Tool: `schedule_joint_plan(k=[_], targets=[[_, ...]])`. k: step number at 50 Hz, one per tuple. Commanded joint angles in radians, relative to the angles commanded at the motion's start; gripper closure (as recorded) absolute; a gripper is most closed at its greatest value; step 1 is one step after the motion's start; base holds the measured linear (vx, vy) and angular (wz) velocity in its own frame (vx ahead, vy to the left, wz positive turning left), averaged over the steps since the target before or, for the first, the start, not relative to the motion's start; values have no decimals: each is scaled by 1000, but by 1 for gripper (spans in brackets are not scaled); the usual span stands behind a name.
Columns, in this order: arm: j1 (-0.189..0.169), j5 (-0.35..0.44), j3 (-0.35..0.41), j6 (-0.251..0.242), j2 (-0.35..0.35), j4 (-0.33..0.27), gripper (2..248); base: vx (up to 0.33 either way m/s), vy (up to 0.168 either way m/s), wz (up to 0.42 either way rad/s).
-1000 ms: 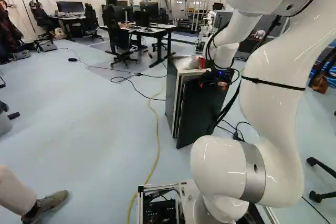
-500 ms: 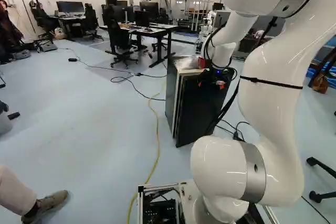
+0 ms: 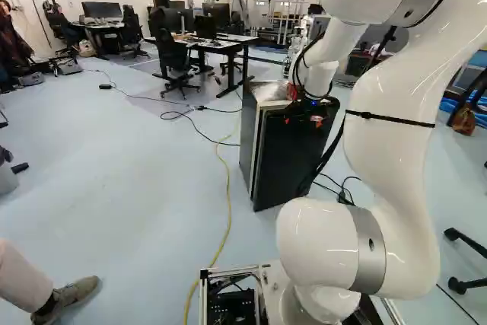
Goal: Grab a drink from the fridge
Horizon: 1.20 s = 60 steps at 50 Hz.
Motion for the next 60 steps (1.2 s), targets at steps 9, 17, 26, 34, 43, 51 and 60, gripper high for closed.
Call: schedule_joint_plan(k=[9, 17, 26, 34, 43, 51, 60], targets=[[7, 0, -10, 0, -8, 0, 3, 0, 0, 0], [13, 0, -20, 0, -15, 0, 3, 0, 0, 0], [20, 0, -30, 0, -23, 0, 3, 0, 0, 0], [26, 0, -40, 0, -30, 0, 3, 0, 0, 0], [32, 0, -51, 0, -38, 0, 3, 0, 0, 0], [36, 0, -56, 0, -43, 0, 3, 0, 0, 0], [39, 0, -59, 0, -45, 0, 3, 0, 0, 0]])
